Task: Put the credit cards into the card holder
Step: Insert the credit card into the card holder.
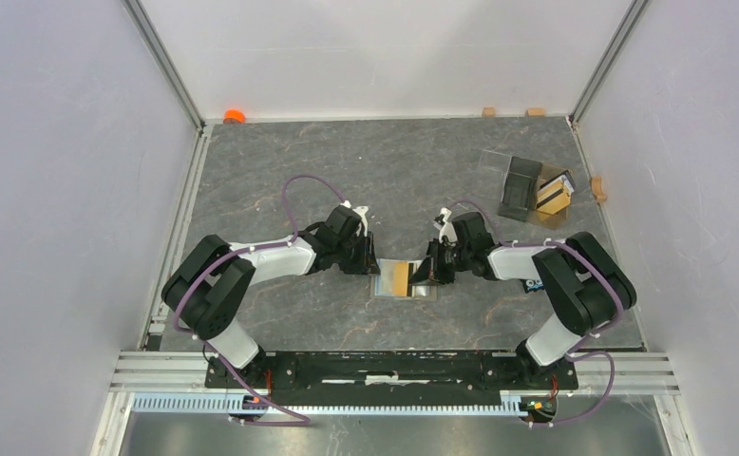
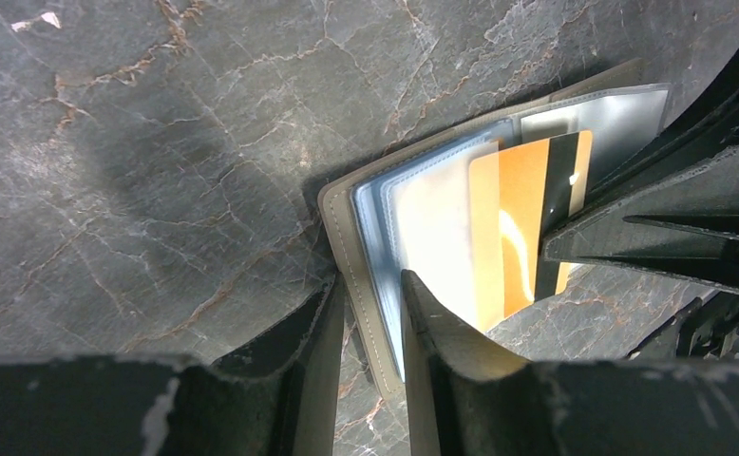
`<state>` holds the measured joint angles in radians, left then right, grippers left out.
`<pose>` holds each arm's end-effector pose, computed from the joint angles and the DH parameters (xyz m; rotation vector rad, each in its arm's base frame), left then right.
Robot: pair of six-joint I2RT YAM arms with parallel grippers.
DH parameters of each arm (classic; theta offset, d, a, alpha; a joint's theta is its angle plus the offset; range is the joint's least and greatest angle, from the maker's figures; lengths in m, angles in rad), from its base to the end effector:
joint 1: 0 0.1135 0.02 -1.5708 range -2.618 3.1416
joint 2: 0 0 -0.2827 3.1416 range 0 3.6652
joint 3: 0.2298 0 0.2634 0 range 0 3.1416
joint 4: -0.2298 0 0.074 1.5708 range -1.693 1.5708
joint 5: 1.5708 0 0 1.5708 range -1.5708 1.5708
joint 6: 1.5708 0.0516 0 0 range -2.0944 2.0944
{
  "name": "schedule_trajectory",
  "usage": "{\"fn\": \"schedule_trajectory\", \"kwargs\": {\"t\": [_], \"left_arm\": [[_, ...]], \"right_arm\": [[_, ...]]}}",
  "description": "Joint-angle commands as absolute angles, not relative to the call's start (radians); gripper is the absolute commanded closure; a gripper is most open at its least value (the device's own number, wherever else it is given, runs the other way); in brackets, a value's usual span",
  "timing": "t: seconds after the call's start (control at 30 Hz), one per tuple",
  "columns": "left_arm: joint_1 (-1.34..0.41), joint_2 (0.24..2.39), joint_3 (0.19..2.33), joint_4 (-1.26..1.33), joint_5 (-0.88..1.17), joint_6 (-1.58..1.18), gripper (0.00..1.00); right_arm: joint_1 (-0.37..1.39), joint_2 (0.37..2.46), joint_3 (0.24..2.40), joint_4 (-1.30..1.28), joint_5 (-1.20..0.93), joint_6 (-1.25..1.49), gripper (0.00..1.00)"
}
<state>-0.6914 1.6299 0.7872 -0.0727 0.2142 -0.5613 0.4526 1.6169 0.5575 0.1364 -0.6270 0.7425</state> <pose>0.2457 -0.2176 0.1455 0.2671 2.6197 -0.7536 0.2392 0.1500 0.1093 0.0988 2.7021 1.2282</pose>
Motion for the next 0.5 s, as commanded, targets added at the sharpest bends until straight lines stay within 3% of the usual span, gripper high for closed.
{"fn": "schedule_trajectory", "kwargs": {"t": [0.0,0.47], "left_arm": [[-0.699,1.653,0.765,-0.064,0.263,-0.529,0.66],[-0.699,1.614,0.697,0.049,0.297,-0.615,0.65]], "right_arm": [[0.481,1.675,0.559,0.142,-0.552,0.75,1.0],[0.62,1.774,0.742,0.112,-0.464,0.749,0.85]]}}
